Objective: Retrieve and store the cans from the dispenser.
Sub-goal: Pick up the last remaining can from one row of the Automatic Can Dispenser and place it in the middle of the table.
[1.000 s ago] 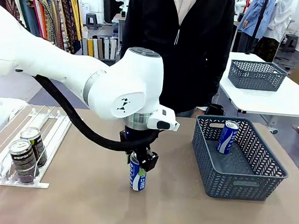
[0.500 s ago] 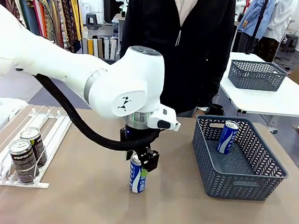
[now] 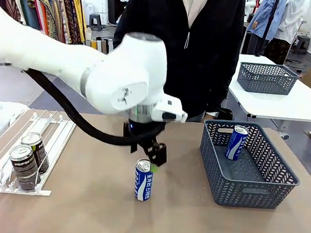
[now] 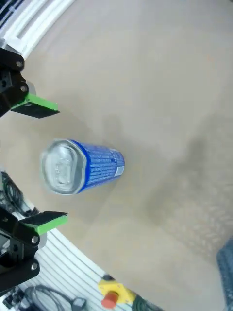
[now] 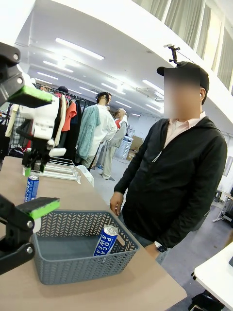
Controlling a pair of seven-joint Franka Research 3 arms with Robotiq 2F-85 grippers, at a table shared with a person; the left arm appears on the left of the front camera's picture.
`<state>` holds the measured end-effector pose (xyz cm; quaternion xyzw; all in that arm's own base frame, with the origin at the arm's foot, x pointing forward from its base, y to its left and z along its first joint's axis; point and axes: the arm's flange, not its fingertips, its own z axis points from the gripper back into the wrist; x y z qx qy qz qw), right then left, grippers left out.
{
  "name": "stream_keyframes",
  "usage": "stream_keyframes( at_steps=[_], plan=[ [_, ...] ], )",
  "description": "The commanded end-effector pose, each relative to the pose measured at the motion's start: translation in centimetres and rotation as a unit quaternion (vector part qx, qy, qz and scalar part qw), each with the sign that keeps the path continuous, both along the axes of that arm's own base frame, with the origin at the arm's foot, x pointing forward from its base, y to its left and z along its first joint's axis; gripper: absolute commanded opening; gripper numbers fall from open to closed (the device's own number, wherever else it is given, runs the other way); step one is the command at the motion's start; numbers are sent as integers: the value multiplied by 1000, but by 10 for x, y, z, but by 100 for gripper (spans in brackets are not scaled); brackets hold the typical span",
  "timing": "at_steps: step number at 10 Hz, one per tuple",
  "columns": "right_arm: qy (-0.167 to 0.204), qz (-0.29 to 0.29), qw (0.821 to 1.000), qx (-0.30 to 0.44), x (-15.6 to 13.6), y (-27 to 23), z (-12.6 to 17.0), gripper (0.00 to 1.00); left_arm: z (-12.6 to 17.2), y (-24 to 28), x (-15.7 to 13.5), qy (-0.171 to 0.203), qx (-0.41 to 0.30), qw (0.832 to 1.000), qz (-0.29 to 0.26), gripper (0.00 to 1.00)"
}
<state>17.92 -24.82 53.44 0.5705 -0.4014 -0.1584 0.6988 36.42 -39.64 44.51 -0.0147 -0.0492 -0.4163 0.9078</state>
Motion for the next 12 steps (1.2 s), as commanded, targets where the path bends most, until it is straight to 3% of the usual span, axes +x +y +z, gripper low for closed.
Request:
stream_keyframes(
  at_steps=[1,3,4,5,6,7,8,10,11,12],
  plan=[
    [-17,-1,1000,-1,2,0,1,100,69,52,-22,-3,-63,998,14,100],
    [-17,-1,1000,-1,2,0,1,100,122,126,-34,-6,-132,990,45,100],
    [-17,-1,1000,-1,2,0,1,100,140,189,-33,23,-182,981,66,100],
    [-17,-1,1000,-1,2,0,1,100,150,256,-29,31,-229,963,137,100],
    [-17,-1,1000,-1,2,0,1,100,152,323,-27,45,-304,934,183,100],
    [-17,-1,1000,-1,2,0,1,100,144,385,-26,39,-342,899,269,100],
    [-17,-1,1000,-1,2,0,1,100,127,446,-30,63,-414,848,325,100],
    [-17,-1,1000,-1,2,0,1,100,90,509,-41,98,-547,771,312,100],
    [-17,-1,1000,-1,2,0,1,100,79,523,-41,100,-553,755,337,100],
    [-17,-1,1000,-1,2,0,1,100,75,525,-40,111,-578,746,313,100]
  ],
)
